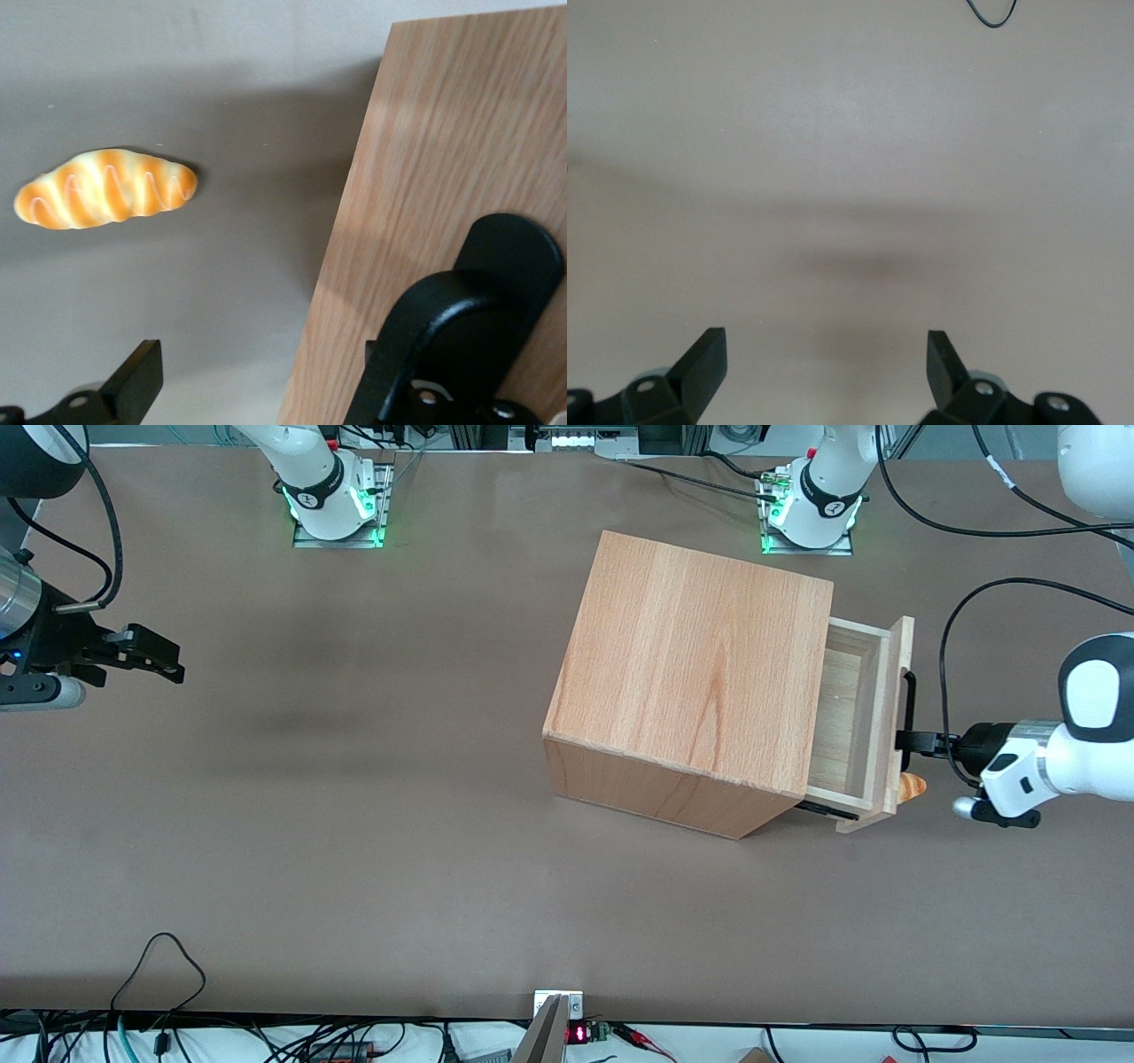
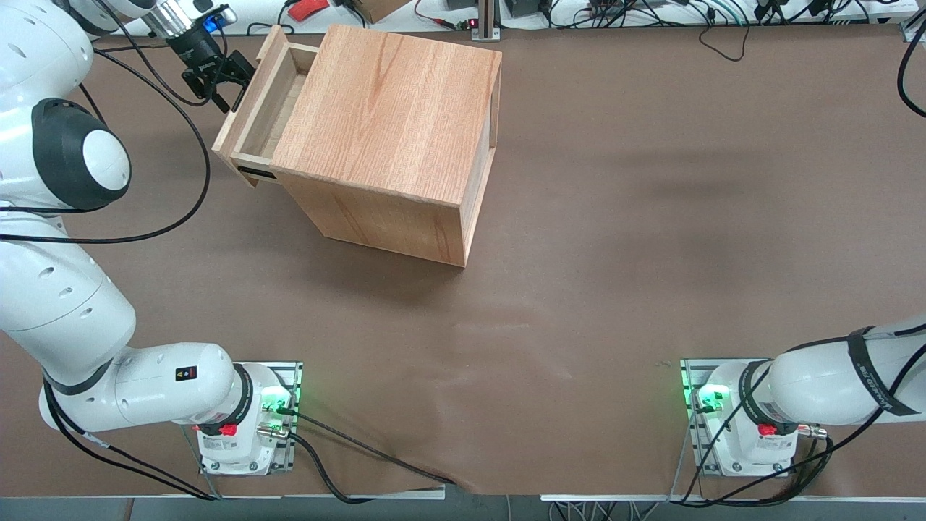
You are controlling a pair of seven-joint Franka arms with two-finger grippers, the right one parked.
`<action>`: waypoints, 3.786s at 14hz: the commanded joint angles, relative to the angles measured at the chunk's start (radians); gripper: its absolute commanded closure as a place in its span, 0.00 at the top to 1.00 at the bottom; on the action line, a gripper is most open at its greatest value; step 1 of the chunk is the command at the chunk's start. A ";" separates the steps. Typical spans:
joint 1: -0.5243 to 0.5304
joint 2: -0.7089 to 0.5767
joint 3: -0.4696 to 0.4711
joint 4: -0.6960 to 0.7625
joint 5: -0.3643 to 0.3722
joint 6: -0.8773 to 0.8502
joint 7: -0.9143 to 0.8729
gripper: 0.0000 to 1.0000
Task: Open top drawer with left arm
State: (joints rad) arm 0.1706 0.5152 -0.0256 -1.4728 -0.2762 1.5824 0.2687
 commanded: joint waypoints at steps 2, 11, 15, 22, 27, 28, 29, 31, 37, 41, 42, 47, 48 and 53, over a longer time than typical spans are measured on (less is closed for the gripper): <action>0.030 0.059 -0.002 0.054 0.026 0.054 0.019 1.00; 0.142 0.077 -0.002 0.058 0.023 0.105 0.210 1.00; 0.171 0.089 -0.004 0.069 0.020 0.107 0.210 1.00; 0.191 0.089 -0.002 0.085 0.026 0.122 0.214 1.00; 0.190 0.092 -0.002 0.085 0.025 0.148 0.216 1.00; 0.190 0.098 -0.002 0.086 0.025 0.151 0.216 1.00; 0.190 0.098 -0.004 0.086 0.023 0.151 0.214 1.00; 0.191 0.098 -0.004 0.103 0.018 0.140 0.210 1.00; 0.207 0.091 -0.010 0.109 0.017 0.136 0.277 1.00; 0.205 0.086 -0.013 0.144 0.017 0.078 0.288 1.00; 0.205 0.088 -0.011 0.160 0.017 0.070 0.288 1.00; 0.207 0.086 -0.013 0.166 0.018 0.053 0.290 1.00; 0.207 0.086 -0.014 0.167 0.018 0.044 0.290 1.00; 0.207 0.085 -0.010 0.216 0.023 -0.019 0.287 1.00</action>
State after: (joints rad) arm 0.3708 0.5753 -0.0323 -1.3100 -0.2753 1.6035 0.5375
